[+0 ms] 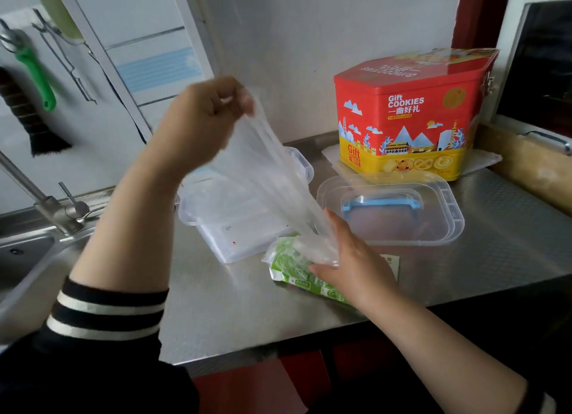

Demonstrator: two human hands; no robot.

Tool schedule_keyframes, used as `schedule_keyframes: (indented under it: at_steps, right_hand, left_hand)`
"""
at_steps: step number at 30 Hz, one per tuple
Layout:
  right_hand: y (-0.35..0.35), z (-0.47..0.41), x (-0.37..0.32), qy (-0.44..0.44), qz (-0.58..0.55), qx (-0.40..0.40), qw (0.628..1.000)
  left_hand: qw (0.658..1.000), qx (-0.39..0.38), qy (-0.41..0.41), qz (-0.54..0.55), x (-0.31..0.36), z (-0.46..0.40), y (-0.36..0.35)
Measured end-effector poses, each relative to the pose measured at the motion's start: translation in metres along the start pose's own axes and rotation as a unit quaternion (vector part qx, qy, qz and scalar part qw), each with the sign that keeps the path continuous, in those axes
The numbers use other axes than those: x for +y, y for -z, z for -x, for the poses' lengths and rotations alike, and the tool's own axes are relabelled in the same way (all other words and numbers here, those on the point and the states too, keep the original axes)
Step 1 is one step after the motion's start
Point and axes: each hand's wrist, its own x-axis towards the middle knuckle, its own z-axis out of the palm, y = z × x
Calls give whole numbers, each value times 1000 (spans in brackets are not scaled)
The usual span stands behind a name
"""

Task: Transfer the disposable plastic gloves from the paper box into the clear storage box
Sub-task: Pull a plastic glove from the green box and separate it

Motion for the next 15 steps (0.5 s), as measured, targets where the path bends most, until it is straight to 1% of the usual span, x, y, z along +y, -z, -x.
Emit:
schedule_keyframes:
  at_steps: [2,4,6,8,11,13,15]
  right_hand:
    - [-2,-1,-1,-1,-9,2,1000]
    - [-3,1,1,-14,-12,2,1000]
    - [-4,2,0,-13,-3,3,1000]
    - [-5,3,0,-6,-3,2,1000]
    - [-5,3,2,2,-18,9,1000]
    - [-4,3,2,9,-14,11,1000]
    - [-3,4,2,14,-11,11,1000]
  left_hand:
    - [1000,6,-22,14,2,-4,7]
    - [999,-8,-38,27,-3,-6,-2]
    - [998,10,-33,48,-16,-11,-9]
    - [996,45,-3,82,-35,-20,-13]
    - [983,105,74,130,-59,-35,-13]
    - [976,130,128,116,-74,-42,-13]
    - [975,121,174,61,-89,-43,-13]
